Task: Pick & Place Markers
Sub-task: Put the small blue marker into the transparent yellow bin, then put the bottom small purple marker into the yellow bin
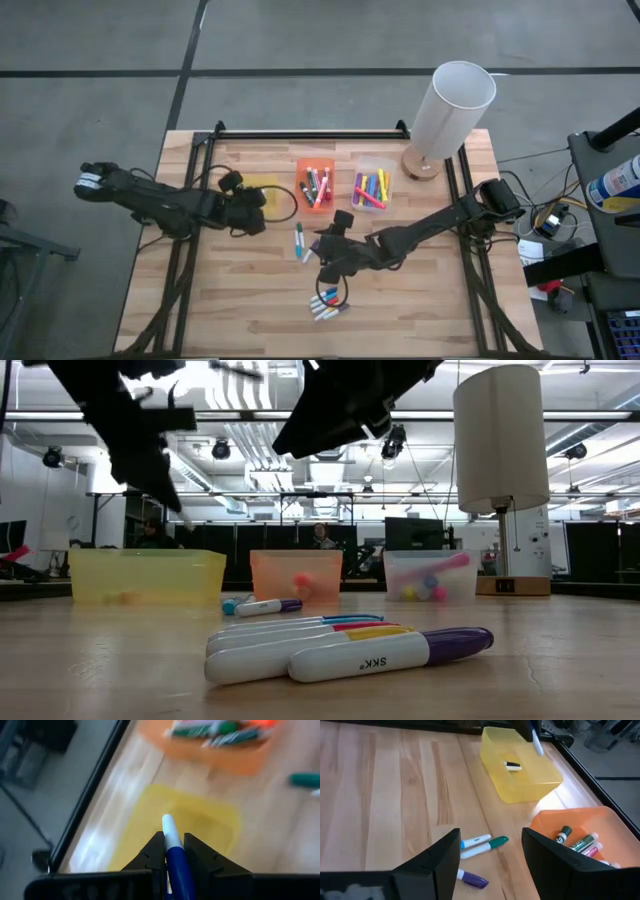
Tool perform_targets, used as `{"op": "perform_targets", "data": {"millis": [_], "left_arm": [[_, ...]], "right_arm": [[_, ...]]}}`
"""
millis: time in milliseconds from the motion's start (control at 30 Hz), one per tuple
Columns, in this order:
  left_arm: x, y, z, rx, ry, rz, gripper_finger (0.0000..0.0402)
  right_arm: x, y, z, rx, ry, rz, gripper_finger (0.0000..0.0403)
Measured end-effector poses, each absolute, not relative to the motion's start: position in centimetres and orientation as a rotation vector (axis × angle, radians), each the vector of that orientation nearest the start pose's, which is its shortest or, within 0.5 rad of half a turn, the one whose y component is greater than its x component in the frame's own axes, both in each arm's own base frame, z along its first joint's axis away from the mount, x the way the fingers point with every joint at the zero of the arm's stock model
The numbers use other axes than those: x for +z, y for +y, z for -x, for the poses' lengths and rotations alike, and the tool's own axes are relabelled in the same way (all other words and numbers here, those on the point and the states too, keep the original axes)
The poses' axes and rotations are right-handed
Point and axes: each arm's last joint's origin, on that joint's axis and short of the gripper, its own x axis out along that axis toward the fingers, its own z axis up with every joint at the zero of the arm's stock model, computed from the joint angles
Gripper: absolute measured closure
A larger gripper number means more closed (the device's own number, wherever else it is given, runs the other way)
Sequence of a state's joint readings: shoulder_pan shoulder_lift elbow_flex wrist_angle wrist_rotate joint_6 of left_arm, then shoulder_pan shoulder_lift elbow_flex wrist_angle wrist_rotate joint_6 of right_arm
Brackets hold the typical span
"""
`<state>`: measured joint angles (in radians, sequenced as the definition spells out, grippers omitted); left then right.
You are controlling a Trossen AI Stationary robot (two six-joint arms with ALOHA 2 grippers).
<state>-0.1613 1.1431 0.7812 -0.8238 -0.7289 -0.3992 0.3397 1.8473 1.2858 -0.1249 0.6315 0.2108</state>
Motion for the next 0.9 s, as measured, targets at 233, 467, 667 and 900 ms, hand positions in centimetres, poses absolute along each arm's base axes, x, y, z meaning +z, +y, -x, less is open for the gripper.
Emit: {"op": "perform_targets", "data": {"millis": [233, 467, 667, 900], "left_arm": [[19.9, 2.1, -18.1, 0.802, 1.094, -0.043, 0.0356], [18.9, 3.6, -17.6, 0.853, 1.125, 0.035, 0.0355], [18.9, 4.2, -17.5, 0.868, 1.127, 0.100, 0.0316], [18.9, 4.1, -17.8, 0.833, 1.110, 0.153, 0.0257]], "right_arm": [[22.0, 11.8, -38.4, -0.343, 0.573, 0.104, 0.0197], [22.0, 11.8, -38.4, -0.342, 0.574, 0.105, 0.0197], [22.0, 11.8, -38.5, -0.343, 0.574, 0.104, 0.0197], [21.4, 11.9, -38.3, -0.290, 0.601, 0.088, 0.0197]]}}
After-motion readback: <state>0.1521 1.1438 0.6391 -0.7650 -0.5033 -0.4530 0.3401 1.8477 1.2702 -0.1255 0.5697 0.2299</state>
